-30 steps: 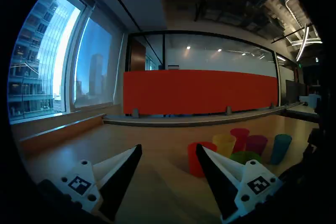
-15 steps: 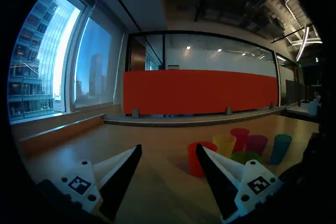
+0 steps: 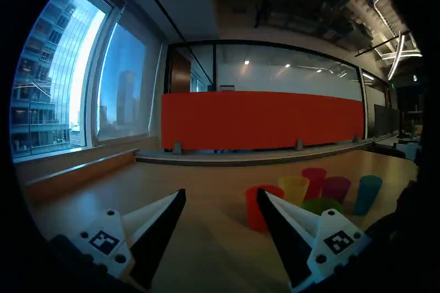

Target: Pour water

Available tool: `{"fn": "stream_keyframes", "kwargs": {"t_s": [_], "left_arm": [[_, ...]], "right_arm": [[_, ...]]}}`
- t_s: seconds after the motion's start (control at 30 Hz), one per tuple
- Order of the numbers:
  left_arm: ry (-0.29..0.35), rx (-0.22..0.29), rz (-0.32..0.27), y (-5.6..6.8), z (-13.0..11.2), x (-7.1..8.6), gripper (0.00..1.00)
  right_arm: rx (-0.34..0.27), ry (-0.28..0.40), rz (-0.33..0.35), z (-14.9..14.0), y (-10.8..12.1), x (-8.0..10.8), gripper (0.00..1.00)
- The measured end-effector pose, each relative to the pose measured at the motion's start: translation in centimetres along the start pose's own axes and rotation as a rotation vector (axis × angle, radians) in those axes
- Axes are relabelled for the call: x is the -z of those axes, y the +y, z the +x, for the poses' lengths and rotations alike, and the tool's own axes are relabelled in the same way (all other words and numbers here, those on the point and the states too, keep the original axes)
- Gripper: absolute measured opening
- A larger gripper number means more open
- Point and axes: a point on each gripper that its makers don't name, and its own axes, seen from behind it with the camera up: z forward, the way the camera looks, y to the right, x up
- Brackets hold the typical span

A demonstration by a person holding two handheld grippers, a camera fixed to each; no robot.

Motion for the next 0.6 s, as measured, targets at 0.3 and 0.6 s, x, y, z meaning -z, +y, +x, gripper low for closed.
{"fn": "stream_keyframes", "kwargs": {"t_s": [0.3, 0.6], "left_arm": [[0.0, 0.0, 0.0, -0.01, -0.07, 0.05, 0.96], [0.0, 0.0, 0.0, 0.05, -0.11, 0.02, 0.96]], "right_arm": [[-0.004, -0.005, -0.003, -0.76, 0.17, 0.13, 0.99], [0.0, -0.011, -0.008, -0.94, 0.28, 0.19, 0.99]]}}
